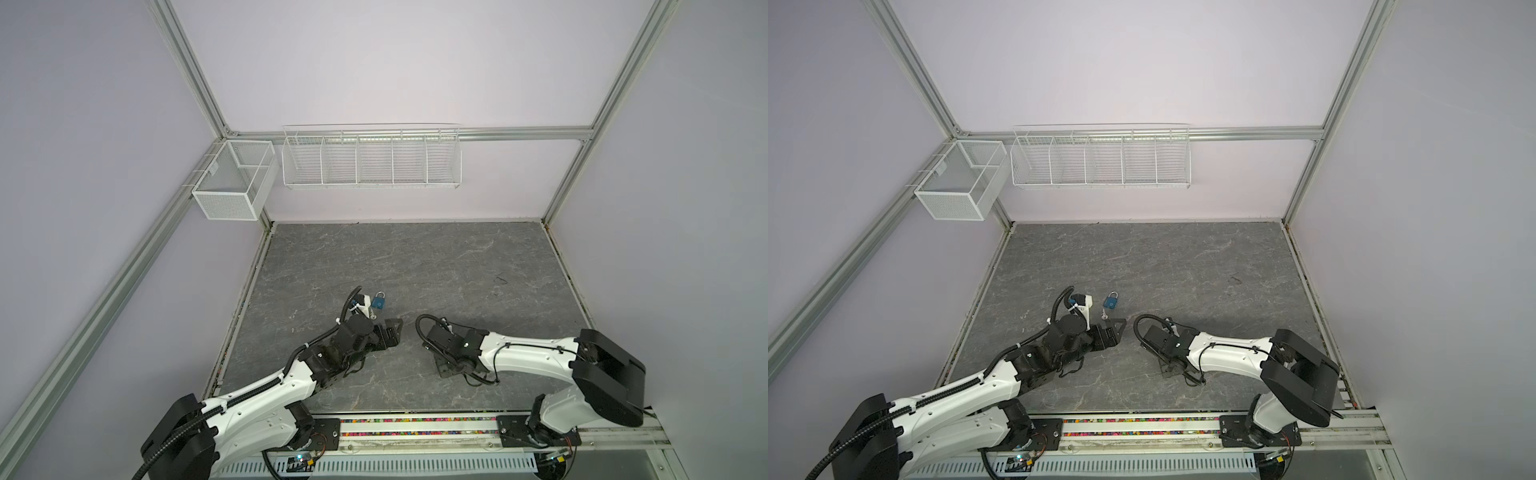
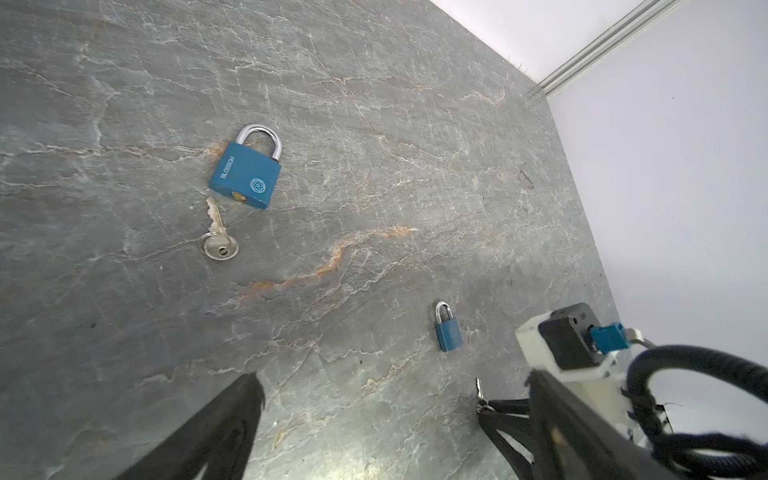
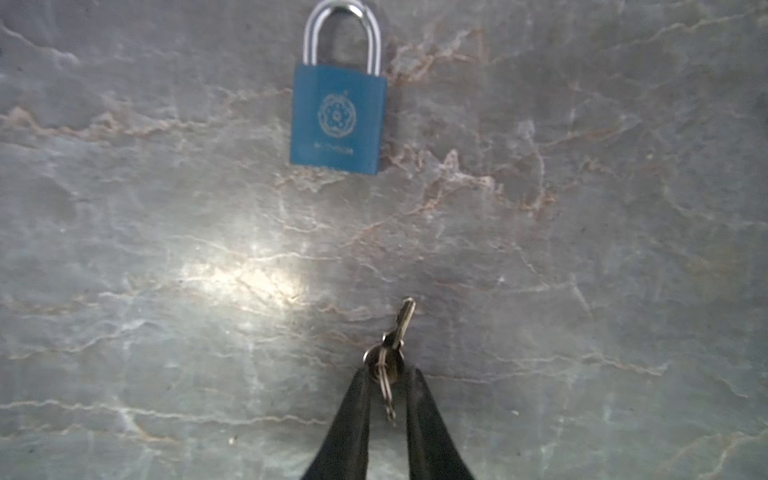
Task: Unlock with the key
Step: 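Lower the right gripper onto the small key ring and close it, then lift the key with the right gripper while the left gripper rotates upward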
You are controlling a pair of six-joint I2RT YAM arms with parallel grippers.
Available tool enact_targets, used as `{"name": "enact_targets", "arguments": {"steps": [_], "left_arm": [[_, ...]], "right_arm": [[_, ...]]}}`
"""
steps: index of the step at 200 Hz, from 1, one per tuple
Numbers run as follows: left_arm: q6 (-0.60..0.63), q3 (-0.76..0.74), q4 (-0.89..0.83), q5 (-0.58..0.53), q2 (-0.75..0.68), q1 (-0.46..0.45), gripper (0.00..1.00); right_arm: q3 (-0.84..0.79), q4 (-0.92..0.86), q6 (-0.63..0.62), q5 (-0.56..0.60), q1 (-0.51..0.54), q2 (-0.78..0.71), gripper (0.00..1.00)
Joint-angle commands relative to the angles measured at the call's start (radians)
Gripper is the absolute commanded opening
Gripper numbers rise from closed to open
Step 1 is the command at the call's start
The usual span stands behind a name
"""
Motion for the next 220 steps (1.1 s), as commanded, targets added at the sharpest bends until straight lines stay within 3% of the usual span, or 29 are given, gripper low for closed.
{"name": "enact_targets", "arguments": {"steps": [1,120,220], "left_arm": [[-0.016,0.014,0.017,0.001,0.009,-0.006,0.99],[-0.052,0.012,0.022,0.011,-0.015,-0.007,0.99],[-0.139,0.036,0.008,0.016,-0.125,-0.006,1.00]], "right_arm": [[-0.022,-0.033,0.003,0.026,0.005,-0.021,0.17],[-0.039,-0.017,-0.043,0.057,0.005,-0.065,0.06],[-0.005,0.001,-0.290,0.118,0.009,-0.314,0.06]]}}
